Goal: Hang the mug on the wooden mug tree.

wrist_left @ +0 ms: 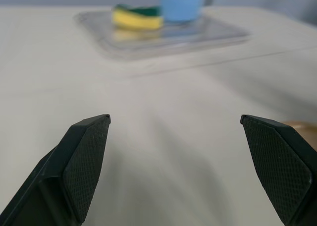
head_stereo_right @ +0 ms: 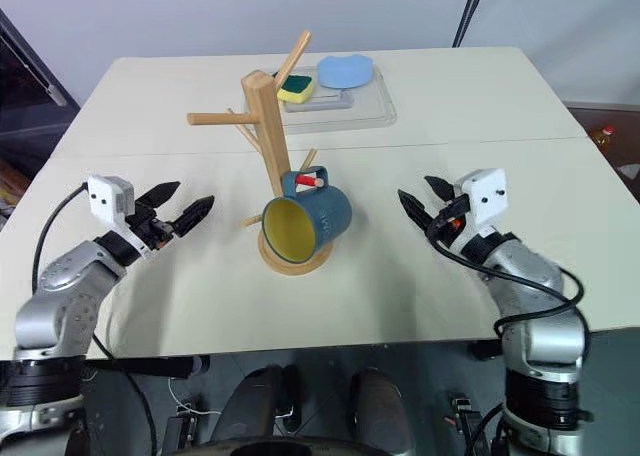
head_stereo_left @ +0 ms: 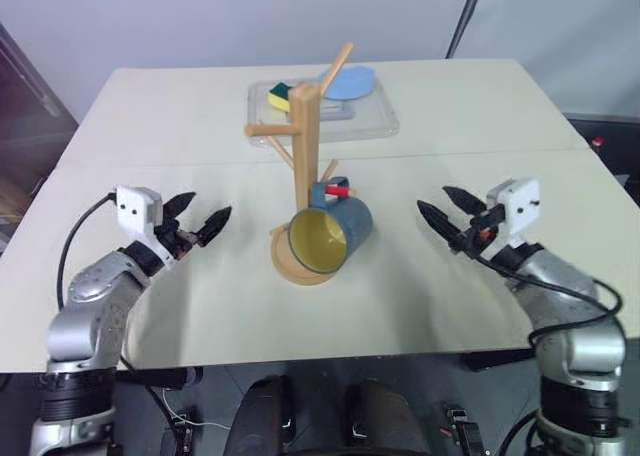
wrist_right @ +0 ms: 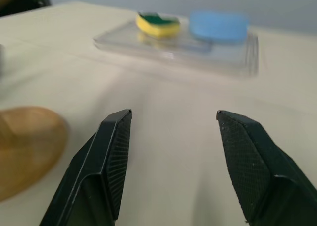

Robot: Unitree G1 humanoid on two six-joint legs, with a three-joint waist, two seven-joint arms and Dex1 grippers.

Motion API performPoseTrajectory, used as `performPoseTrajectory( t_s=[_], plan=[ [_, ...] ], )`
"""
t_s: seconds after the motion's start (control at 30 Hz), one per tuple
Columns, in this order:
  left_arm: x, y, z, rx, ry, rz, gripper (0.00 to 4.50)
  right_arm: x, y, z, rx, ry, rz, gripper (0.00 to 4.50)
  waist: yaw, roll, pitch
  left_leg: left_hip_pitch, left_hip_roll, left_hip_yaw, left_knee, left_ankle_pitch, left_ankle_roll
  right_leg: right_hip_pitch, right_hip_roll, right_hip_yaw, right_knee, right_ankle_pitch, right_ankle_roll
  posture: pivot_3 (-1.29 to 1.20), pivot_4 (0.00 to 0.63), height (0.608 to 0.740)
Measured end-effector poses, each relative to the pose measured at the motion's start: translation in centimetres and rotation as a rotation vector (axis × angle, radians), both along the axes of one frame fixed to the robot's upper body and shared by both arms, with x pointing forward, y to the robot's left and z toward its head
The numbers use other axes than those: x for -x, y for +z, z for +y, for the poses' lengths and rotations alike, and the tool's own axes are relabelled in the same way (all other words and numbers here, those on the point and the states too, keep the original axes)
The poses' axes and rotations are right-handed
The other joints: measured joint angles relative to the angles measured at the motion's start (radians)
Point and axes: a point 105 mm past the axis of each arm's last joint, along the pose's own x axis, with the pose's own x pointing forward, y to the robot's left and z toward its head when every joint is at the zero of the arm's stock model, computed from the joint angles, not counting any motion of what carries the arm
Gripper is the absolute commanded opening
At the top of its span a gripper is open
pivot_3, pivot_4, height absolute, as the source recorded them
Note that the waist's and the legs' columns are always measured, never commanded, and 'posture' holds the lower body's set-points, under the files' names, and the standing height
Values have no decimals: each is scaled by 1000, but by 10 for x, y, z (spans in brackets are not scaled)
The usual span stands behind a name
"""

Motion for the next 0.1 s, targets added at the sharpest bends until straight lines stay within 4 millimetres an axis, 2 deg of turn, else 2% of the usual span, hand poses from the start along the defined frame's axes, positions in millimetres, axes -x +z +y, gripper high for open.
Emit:
performPoseTrajectory(
  t_s=[0.1],
  plan=[
    [-1,-10,5,-12,62,9,4500,-6,-12,-7,-22,-40,2,2819,0,0,0,0,0,0,0,0,0,0,0,0,0,0,0,0,150,740]
  ],
)
